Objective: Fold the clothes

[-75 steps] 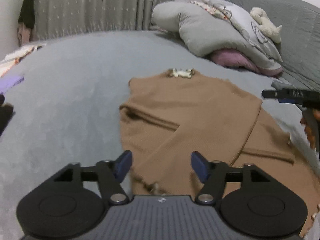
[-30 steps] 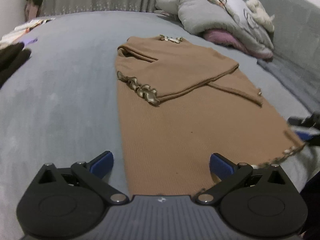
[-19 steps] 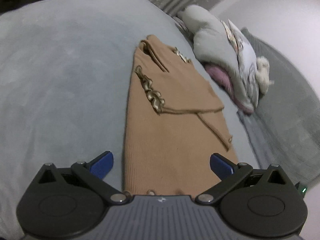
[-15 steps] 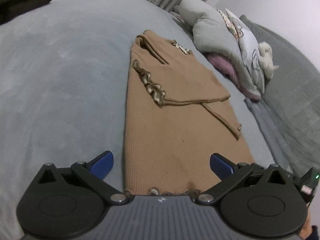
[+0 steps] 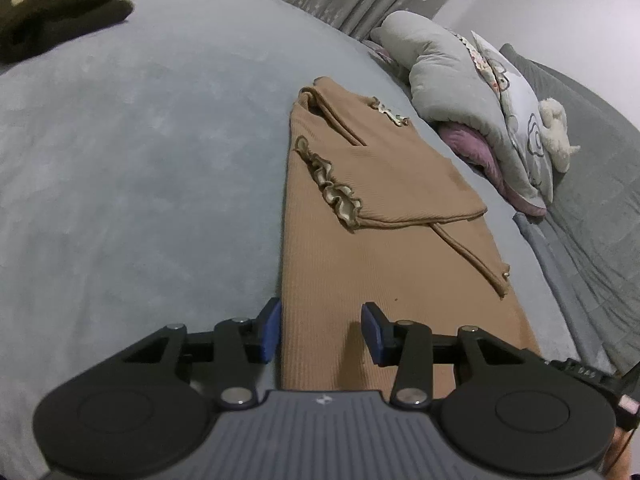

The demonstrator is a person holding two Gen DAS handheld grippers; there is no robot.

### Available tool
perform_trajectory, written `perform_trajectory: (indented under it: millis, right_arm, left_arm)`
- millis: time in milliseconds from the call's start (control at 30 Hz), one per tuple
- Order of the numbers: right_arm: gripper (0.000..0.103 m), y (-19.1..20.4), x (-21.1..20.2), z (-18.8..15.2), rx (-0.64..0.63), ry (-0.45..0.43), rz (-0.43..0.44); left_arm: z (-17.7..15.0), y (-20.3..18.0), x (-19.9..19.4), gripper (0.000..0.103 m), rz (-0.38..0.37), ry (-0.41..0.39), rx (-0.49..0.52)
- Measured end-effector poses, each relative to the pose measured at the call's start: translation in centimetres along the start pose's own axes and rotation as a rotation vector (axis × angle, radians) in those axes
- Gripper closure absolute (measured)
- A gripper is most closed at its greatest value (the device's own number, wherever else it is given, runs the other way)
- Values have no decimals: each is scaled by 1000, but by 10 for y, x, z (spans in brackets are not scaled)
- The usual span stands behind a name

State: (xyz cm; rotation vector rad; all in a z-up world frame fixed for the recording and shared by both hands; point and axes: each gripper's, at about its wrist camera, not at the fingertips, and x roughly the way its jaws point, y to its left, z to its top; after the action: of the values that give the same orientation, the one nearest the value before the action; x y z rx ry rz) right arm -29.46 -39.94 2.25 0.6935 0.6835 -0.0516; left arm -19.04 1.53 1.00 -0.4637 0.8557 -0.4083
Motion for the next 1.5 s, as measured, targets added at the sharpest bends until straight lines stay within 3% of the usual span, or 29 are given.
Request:
perform_trajectory:
  millis: [33,100,233,267,333,400,467,500,667,1167,1500]
  right_arm:
    - [77,0,-2,0,-2,-1,3]
    - [74,1,-6,1,-8,1,5]
    - [75,7,-8,-9,-64,-1,-14]
    - [77,8,-8,-10,-72,-4,-23]
    - [86,8,-9,-10,-66,-6,-34]
    - [91,4,-11,-8,-39,-5,-25]
    - [93,4,-13,-6,-28,-8,-19]
    - [94,7,-14,-6,-41,-14,-20]
    - [95,20,-21,-5,-78,-41,-14]
    - [97,19,-52,-12,-74,-138,-12]
    - [97,16,-78,-3,-18,-189,-19]
  left_arm:
    - [-1,1,-1,54,-9,-4,-3]
    - [-3,0,0,36,-37,-13,3]
    - [-8,-6,1,32,-38,-31,25]
    - [-9,-7,1,33,-32,-35,31]
    - [-9,-9,1,48,-7,-34,51]
    - [-8,-6,0,74,7,-27,41]
    - [-6,-1,-1,92,-3,-15,24]
    - [-4,5,-3,96,-28,-3,-4]
    - [-6,-2,-10,99,-14,-13,49]
    - [-15,14,-44,99,-102,-79,-95]
    - [-12,8,-40,100,-101,-44,-96]
